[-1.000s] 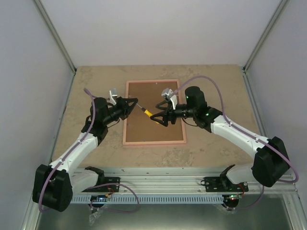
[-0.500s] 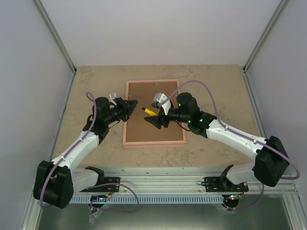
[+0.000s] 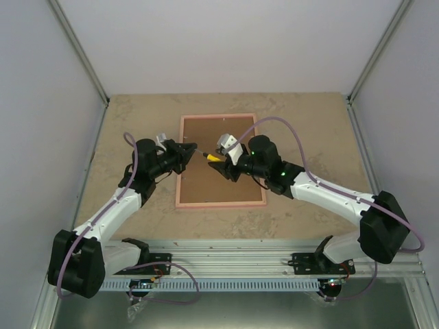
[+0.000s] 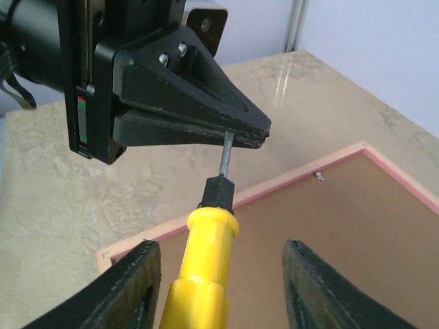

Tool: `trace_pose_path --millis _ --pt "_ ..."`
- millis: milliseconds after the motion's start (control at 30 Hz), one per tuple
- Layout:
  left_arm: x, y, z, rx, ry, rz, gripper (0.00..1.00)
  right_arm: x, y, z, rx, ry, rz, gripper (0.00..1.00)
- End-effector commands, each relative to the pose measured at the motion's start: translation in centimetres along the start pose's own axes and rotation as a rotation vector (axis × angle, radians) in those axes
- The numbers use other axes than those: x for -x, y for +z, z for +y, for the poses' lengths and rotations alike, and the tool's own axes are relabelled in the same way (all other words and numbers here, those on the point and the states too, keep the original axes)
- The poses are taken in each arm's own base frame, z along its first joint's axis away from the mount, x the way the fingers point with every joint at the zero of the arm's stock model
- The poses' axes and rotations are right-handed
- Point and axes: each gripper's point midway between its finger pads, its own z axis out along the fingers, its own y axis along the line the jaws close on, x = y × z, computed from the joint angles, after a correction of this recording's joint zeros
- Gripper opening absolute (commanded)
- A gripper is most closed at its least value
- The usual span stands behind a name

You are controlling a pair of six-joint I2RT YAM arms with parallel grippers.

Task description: Take the photo out of the frame

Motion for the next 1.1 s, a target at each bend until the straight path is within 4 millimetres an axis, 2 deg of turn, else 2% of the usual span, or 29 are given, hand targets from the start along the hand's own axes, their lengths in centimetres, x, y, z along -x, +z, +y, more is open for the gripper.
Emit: trace_pose_path --millis 0,267,533,833,967,1067 --pt "-0.3 0.0 -0.6 -0.021 -0.026 0.013 0.0 -0.6 0.8 0.3 -0.012 -0.021 0.01 0.47" --pt "-0.4 0.2 0.4 0.008 -0.052 0.023 0.0 -1.0 1.0 0.0 -0.043 -0.033 0.025 0.32" --pt "-0.3 0.4 1.1 0.029 -0.057 0.025 0.0 -0.7 0.9 0.0 -0.047 -0.039 0.021 0.3" --pt "-0.2 0.6 1.9 0.054 -0.066 0.026 0.0 -0.6 1.2 0.2 -0.026 -0.039 0.036 0.01" --pt "-0.1 0.6 2.1 0.059 -0.056 0.018 0.0 -0.8 1.3 0.5 -0.004 -0.029 0.049 0.0" --pt "0.1 0.6 2.3 0.065 -0.028 0.01 0.17 -1.4 1.8 0.4 0.006 -0.012 0.09 0.01"
